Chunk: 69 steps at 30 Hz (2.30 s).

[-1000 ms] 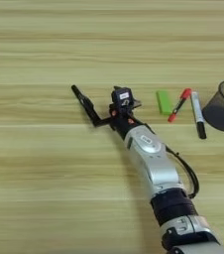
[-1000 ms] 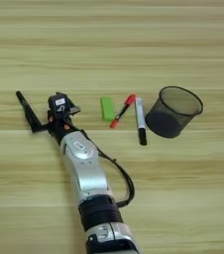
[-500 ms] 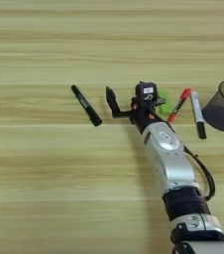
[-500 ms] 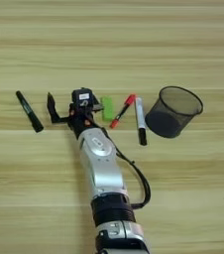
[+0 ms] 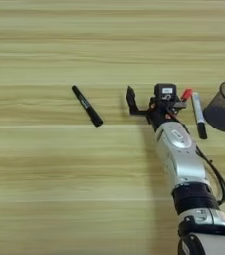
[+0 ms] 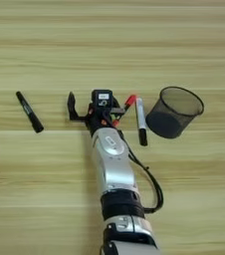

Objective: Move the objects on the table

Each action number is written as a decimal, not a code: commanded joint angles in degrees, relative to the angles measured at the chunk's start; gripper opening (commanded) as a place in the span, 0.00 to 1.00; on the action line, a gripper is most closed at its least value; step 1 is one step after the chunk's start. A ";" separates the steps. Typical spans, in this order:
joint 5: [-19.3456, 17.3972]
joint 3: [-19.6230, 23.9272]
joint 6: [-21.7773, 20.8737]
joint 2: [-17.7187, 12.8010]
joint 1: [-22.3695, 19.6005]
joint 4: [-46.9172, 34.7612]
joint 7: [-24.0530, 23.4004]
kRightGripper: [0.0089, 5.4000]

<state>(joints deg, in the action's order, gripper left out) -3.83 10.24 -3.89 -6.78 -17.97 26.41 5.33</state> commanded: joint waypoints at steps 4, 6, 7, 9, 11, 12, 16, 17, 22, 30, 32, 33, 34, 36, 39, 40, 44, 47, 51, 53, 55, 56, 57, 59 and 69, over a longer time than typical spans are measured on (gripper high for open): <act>-0.94 2.04 0.12 -2.61 -5.49 0.77 -1.58 0.99; -0.91 2.23 0.06 -2.76 -5.65 1.18 -1.79 0.99; -0.84 2.31 0.04 -2.90 -5.76 1.56 -1.90 0.99; -0.72 2.43 0.05 -3.13 -5.93 2.29 -2.14 0.99; -0.85 2.60 0.09 -3.19 -6.04 2.70 -2.17 0.99; -0.81 2.62 0.06 -3.25 -6.08 2.83 -2.22 0.99; -0.81 2.84 0.00 -3.46 -6.32 3.66 -2.17 0.99; -0.81 2.91 -0.02 -3.50 -6.39 3.90 -2.15 0.99; -1.81 3.48 0.50 -3.50 -6.90 5.36 -1.29 0.99; -3.35 4.07 1.02 -3.75 -7.43 6.64 -0.71 0.99; -3.40 4.17 0.97 -3.90 -7.56 7.00 -0.70 0.99; -3.57 4.30 1.07 -3.91 -7.65 7.15 -0.70 0.99; -3.81 4.44 1.21 -3.91 -7.74 7.31 -0.67 0.99; -4.46 4.71 1.66 -3.95 -7.95 7.72 -0.43 0.99; -6.86 5.47 3.58 -3.54 -8.41 8.47 1.35 0.99; -7.78 5.71 4.29 -3.31 -8.54 8.62 2.17 0.99; -9.03 5.94 5.28 -3.13 -8.49 8.19 3.17 0.99; -9.31 6.16 5.57 -3.51 -8.55 8.34 3.22 0.99; -10.70 6.38 7.48 -3.01 -8.64 8.43 4.63 0.99; -10.87 6.28 7.90 -2.95 -8.59 8.31 4.89 0.99; -11.09 6.05 8.38 -2.78 -8.47 8.04 5.30 0.99; -11.26 5.95 8.71 -2.58 -8.34 7.72 5.50 0.99; -11.31 5.79 8.98 -2.39 -8.16 7.24 5.65 0.99; -11.96 5.39 10.16 -1.82 -7.72 5.98 6.40 0.99; -11.56 3.13 13.02 -0.06 -5.88 2.63 8.21 0.99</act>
<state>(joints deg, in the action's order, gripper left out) -15.12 14.26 8.40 -7.04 -21.96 31.50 13.08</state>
